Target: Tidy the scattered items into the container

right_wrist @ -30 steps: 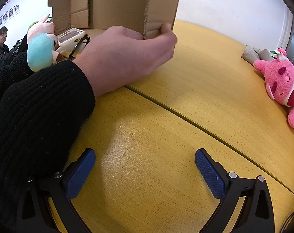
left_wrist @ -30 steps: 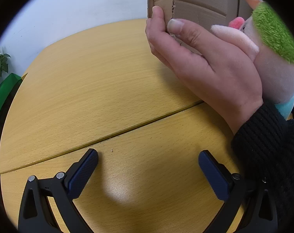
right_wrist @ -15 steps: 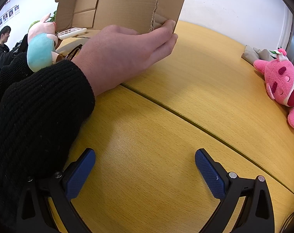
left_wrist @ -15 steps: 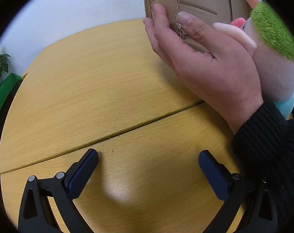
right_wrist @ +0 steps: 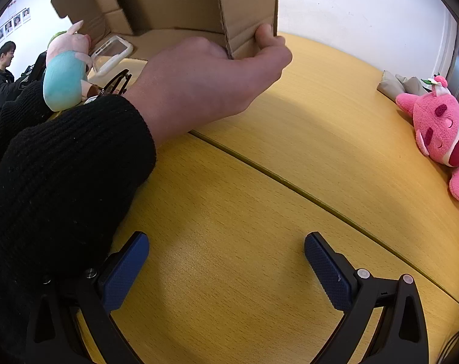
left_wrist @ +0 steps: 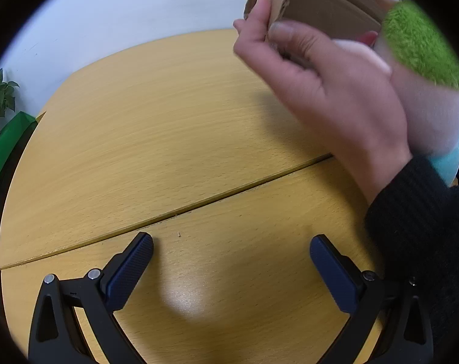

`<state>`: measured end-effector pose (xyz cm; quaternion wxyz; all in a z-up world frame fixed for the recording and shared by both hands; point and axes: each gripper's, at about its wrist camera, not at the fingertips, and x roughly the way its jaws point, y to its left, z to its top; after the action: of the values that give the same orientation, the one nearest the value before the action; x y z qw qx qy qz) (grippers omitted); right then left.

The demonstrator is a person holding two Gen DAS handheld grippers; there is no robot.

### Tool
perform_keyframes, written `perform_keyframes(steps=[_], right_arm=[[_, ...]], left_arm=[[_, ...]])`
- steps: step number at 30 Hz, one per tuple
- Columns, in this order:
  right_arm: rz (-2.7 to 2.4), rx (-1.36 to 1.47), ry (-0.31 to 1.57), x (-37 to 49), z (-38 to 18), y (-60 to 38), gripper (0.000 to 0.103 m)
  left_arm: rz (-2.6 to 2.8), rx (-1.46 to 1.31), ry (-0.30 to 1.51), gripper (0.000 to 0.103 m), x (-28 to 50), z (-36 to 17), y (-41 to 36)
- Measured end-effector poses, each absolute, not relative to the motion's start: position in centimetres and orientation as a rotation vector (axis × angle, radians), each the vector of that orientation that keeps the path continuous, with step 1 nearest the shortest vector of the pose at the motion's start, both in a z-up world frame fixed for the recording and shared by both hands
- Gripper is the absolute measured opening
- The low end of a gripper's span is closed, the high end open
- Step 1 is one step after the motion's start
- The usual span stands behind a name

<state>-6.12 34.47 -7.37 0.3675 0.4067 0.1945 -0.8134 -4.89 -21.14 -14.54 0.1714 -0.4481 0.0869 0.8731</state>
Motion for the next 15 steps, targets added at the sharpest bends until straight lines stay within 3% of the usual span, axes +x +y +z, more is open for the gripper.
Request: perform_keyframes(steps=[15], right_arm=[[-2.074,1.035,0.509,-6.15,-7.46,34.46,0.103]], left_arm=[[2.481,-1.273,0.246,0.103,-4.99,-14.62,-20.92]])
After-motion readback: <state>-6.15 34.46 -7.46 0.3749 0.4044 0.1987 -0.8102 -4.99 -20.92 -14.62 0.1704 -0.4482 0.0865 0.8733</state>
